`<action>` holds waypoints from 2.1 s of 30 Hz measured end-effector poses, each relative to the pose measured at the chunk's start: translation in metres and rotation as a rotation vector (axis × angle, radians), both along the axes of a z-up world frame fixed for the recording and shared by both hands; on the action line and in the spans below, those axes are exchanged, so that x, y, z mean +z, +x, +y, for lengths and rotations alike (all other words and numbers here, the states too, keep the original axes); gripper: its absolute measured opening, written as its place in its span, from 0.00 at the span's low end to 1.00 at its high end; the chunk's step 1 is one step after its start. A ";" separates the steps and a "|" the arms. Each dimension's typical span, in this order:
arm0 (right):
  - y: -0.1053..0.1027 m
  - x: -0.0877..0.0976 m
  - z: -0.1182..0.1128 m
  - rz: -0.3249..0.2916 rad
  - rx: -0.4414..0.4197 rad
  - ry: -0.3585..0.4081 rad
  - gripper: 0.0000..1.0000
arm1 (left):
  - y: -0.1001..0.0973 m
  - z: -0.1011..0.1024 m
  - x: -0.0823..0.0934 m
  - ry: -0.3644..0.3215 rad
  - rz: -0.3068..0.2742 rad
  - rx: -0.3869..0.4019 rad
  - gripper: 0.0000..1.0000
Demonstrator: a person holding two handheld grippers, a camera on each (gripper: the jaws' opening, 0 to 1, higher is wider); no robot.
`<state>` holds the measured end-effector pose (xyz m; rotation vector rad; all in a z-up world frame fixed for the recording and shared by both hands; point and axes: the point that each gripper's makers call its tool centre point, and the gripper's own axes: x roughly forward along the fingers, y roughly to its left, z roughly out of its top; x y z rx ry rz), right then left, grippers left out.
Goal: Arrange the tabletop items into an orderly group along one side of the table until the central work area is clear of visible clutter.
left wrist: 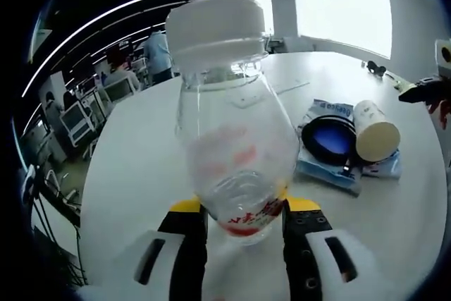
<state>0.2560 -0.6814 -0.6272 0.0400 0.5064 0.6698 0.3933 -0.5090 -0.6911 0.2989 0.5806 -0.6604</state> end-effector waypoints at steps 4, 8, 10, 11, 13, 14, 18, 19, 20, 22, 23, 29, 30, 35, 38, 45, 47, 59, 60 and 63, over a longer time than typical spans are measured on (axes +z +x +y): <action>0.001 0.001 -0.001 -0.001 -0.003 0.002 0.77 | 0.003 -0.001 0.000 -0.002 -0.002 0.001 0.40; 0.001 0.000 -0.002 0.000 -0.005 0.001 0.77 | 0.005 -0.002 0.000 -0.001 -0.001 0.000 0.40; 0.001 0.000 -0.003 0.002 -0.007 0.001 0.77 | 0.005 -0.002 0.000 0.001 -0.001 0.002 0.40; 0.000 0.000 -0.003 0.002 -0.006 0.003 0.77 | 0.005 -0.002 -0.001 0.001 -0.002 0.002 0.40; 0.000 0.000 -0.003 0.002 -0.005 0.000 0.77 | 0.005 -0.002 -0.001 0.001 -0.002 0.005 0.40; -0.001 0.000 -0.003 0.003 -0.004 0.000 0.77 | 0.005 -0.002 -0.001 0.000 -0.001 0.008 0.40; 0.000 0.000 -0.003 0.002 -0.006 0.001 0.77 | 0.004 -0.002 0.000 0.000 0.006 0.021 0.42; 0.000 0.000 -0.003 0.001 -0.006 0.001 0.77 | 0.003 -0.003 0.000 -0.004 0.008 0.022 0.45; 0.000 0.000 -0.003 0.001 -0.005 -0.002 0.77 | 0.002 -0.004 0.000 -0.007 0.008 0.026 0.49; 0.001 0.001 -0.003 -0.001 -0.005 -0.001 0.77 | 0.001 -0.004 0.002 -0.001 -0.006 0.028 0.55; 0.001 0.001 -0.003 -0.002 -0.006 -0.003 0.77 | 0.001 -0.004 0.004 0.003 -0.013 0.025 0.55; 0.004 0.001 -0.005 -0.011 -0.003 -0.022 0.75 | -0.001 -0.003 0.010 0.004 -0.021 0.030 0.55; 0.005 0.002 -0.005 -0.013 -0.003 -0.025 0.74 | -0.001 -0.003 0.010 0.003 -0.022 0.032 0.55; 0.005 0.004 -0.005 -0.019 0.000 -0.029 0.73 | -0.001 -0.007 0.010 0.008 -0.013 0.025 0.50; 0.004 0.004 -0.007 -0.017 -0.003 -0.030 0.73 | 0.002 -0.005 0.010 0.013 -0.014 0.034 0.45; 0.003 0.004 -0.013 -0.014 -0.015 -0.028 0.73 | 0.003 -0.003 0.009 0.027 -0.016 0.023 0.40; 0.003 0.003 -0.014 -0.010 -0.018 -0.027 0.73 | 0.004 -0.003 0.009 0.026 -0.018 0.018 0.40; 0.002 0.004 -0.012 -0.010 -0.021 -0.019 0.74 | 0.000 -0.001 0.006 0.040 -0.002 0.019 0.53; 0.002 0.004 -0.012 -0.011 -0.020 -0.019 0.74 | -0.001 0.000 0.007 0.037 -0.007 0.028 0.56; 0.003 0.005 -0.011 -0.012 -0.015 -0.014 0.75 | -0.004 0.002 0.010 0.029 -0.011 0.036 0.57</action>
